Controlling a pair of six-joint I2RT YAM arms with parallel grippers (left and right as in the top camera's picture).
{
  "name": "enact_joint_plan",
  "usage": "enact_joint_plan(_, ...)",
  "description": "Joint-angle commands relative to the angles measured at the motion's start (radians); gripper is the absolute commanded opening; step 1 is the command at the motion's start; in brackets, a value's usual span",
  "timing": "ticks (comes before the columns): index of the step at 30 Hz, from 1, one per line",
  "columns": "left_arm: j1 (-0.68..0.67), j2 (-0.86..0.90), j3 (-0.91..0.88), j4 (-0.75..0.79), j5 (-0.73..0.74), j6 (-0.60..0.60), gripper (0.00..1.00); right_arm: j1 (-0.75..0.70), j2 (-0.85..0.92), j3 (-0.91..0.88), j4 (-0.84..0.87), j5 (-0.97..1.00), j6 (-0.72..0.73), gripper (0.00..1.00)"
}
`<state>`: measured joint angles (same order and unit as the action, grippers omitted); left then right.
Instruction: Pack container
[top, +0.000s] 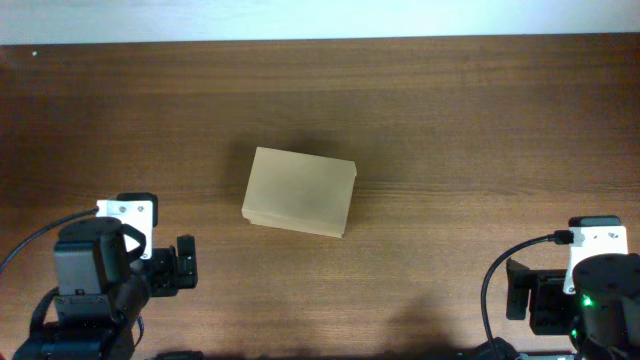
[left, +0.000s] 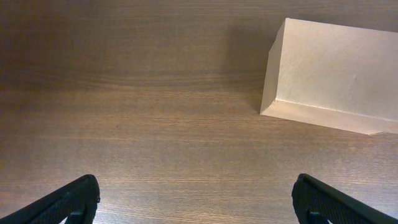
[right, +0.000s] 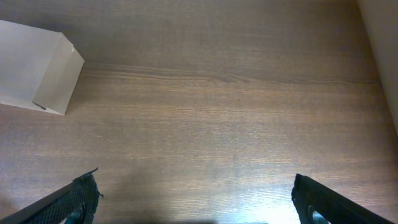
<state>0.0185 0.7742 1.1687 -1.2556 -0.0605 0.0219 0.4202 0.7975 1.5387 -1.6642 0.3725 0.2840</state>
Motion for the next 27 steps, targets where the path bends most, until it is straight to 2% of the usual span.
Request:
enact_joint_plan(1,0.002,-0.003,-0.005,0.002,-0.008,-0.007,1.00,-0.003,0.007,-0.006,0.006,0.005,0.006,0.99)
enact_joint_plan(15,0.002,-0.003,-0.005,0.002,-0.008,-0.007,1.00,-0.003,0.002,-0.010,0.007,0.009,0.005,0.99)
enact_joint_plan(17,0.002,-0.003,-0.005,0.002,-0.008,-0.007,1.00,-0.030,-0.029,-0.031,0.111,0.043,0.003,0.99)
enact_joint_plan(21,0.002,-0.003,-0.005,0.002,-0.008,-0.007,1.00,-0.157,-0.160,-0.194,0.488,0.002,0.003,0.99)
enact_joint_plan(23,0.002,-0.003,-0.005,0.002,-0.008,-0.007,1.00,-0.235,-0.241,-0.320,0.646,-0.051,0.006,0.99)
enact_joint_plan(27,0.002,-0.003,-0.005,0.002,-0.008,-0.007,1.00,-0.330,-0.379,-0.561,0.858,-0.063,0.006,0.99)
